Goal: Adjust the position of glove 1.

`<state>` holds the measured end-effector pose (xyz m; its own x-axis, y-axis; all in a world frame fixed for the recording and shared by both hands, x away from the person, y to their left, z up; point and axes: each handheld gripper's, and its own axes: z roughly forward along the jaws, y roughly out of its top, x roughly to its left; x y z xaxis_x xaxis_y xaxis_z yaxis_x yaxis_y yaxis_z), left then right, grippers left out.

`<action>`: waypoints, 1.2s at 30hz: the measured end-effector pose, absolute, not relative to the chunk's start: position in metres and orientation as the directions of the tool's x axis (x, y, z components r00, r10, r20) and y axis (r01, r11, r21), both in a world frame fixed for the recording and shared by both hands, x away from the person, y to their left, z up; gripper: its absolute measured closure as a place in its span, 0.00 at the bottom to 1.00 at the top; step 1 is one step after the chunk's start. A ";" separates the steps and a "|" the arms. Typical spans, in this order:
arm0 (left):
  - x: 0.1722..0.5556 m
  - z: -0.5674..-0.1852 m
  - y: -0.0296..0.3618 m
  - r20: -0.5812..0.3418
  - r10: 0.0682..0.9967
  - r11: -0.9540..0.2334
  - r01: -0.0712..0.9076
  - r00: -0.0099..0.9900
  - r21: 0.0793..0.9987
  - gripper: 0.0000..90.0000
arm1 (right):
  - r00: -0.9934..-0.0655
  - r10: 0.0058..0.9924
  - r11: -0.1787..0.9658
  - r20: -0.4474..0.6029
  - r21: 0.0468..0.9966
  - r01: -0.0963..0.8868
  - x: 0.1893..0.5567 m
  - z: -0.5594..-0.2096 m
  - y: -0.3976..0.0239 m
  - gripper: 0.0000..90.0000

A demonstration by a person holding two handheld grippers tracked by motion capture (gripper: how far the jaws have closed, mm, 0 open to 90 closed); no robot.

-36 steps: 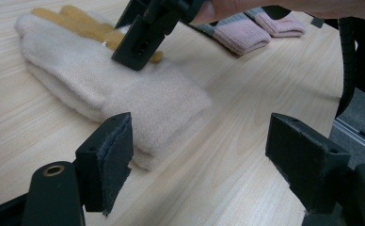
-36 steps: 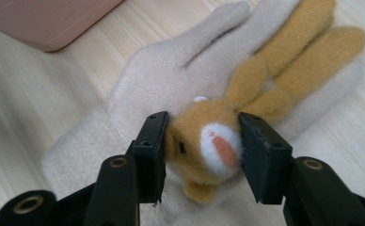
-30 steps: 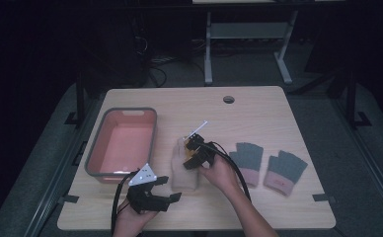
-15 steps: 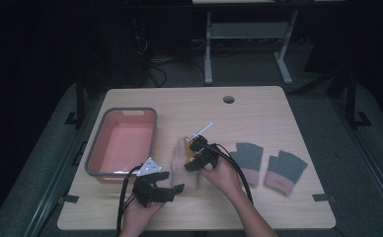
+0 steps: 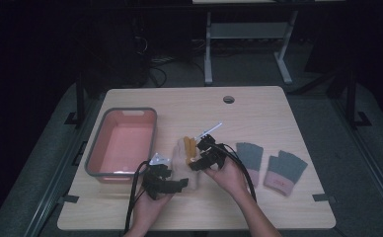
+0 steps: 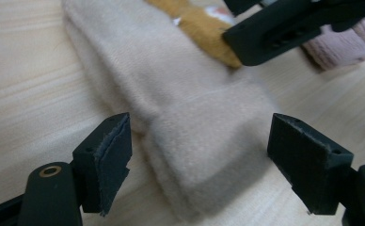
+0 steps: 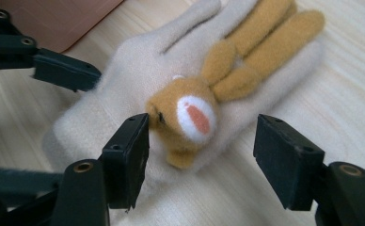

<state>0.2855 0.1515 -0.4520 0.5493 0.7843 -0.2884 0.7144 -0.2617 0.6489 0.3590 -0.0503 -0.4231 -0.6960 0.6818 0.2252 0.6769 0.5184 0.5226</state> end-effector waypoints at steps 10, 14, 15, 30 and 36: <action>0.296 -0.458 0.146 -0.364 0.745 -0.268 0.750 0.559 0.604 0.37 | -0.659 0.705 0.475 0.262 0.516 0.713 0.360 -0.423 -0.061 0.39; 0.300 -0.458 0.142 -0.365 0.733 -0.286 0.746 0.575 0.601 0.41 | -0.633 0.723 0.442 0.279 0.518 0.733 0.360 -0.421 -0.069 0.37; 0.301 -0.457 0.140 -0.362 0.727 -0.295 0.742 0.583 0.602 0.41 | -0.623 0.727 0.430 0.288 0.517 0.740 0.361 -0.421 -0.074 0.37; 0.305 -0.458 0.114 -0.377 0.666 -0.352 0.717 0.644 0.602 0.44 | -0.506 0.786 0.291 0.357 0.508 0.811 0.366 -0.425 -0.107 0.37; 0.305 -0.460 0.102 -0.398 0.647 -0.349 0.717 0.650 0.604 0.44 | -0.478 0.798 0.257 0.367 0.511 0.820 0.366 -0.426 -0.117 0.37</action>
<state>0.3050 0.1017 -0.4601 0.6504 0.6468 -0.3984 0.7168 -0.3491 0.6035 0.3657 -0.1172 -0.4255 -0.4784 0.7979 0.3666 0.8202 0.2568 0.5112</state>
